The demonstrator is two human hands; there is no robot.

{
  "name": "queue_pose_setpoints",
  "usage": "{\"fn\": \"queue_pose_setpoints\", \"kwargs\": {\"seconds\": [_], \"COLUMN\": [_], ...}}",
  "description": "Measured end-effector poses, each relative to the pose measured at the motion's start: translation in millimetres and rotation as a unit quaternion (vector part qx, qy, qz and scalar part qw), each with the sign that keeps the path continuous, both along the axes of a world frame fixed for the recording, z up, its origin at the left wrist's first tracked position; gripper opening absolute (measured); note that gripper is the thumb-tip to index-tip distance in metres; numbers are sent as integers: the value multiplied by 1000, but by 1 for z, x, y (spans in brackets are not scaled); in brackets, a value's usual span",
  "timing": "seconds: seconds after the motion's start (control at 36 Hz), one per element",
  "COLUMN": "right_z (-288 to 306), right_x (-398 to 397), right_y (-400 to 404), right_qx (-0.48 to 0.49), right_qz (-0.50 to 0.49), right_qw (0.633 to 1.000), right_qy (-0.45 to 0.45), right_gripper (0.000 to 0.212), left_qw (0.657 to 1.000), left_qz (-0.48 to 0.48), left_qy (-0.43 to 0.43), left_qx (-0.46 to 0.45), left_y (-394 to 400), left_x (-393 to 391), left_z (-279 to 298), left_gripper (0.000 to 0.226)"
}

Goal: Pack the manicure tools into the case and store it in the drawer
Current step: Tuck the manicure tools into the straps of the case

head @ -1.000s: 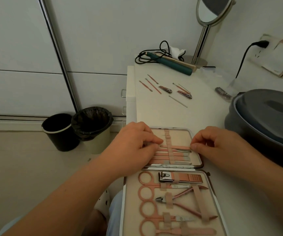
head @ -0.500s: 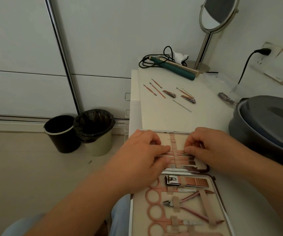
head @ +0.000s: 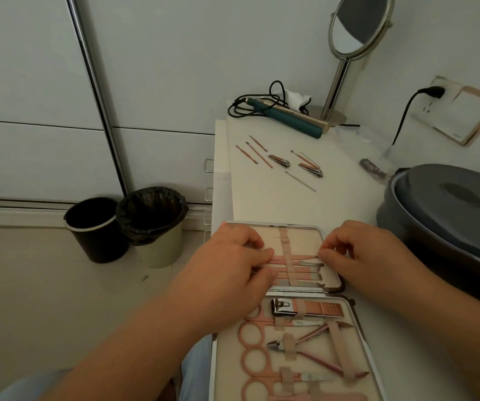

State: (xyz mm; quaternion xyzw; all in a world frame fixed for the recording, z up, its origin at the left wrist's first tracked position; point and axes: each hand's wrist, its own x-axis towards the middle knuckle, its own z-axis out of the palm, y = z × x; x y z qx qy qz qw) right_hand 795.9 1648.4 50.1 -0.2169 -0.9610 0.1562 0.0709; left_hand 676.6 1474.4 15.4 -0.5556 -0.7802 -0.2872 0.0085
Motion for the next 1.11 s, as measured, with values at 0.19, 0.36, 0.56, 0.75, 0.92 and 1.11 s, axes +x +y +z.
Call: {"fn": "queue_pose_setpoints", "kwargs": {"seconds": [0.19,0.36,0.56,0.75,0.92,1.11], "right_z": [-5,-6,-2,-9,-12,-10], "right_x": [1,2,5,3,3,4], "right_y": [-2,0,2,-1,-3,1], "right_qx": [-18,-25,41,35,20,-7], "right_qz": [-2,2,-1,6,7,8], "right_qw": [1000,1000,999,999,1000,1000], "right_qy": [0,3,-5,-2,5,29], "right_gripper": [12,11,12,12,12,11], "left_qw": [1000,999,998,997,997,992], "left_qz": [16,25,37,43,50,45], "left_qy": [-8,-17,-36,-42,-43,-85], "left_qx": [9,22,42,49,51,84], "left_y": [1,2,1,1,2,0], "left_x": [2,3,3,4,4,2], "left_z": [1,0,1,0,-1,1], "left_gripper": [35,34,29,30,30,26]}}
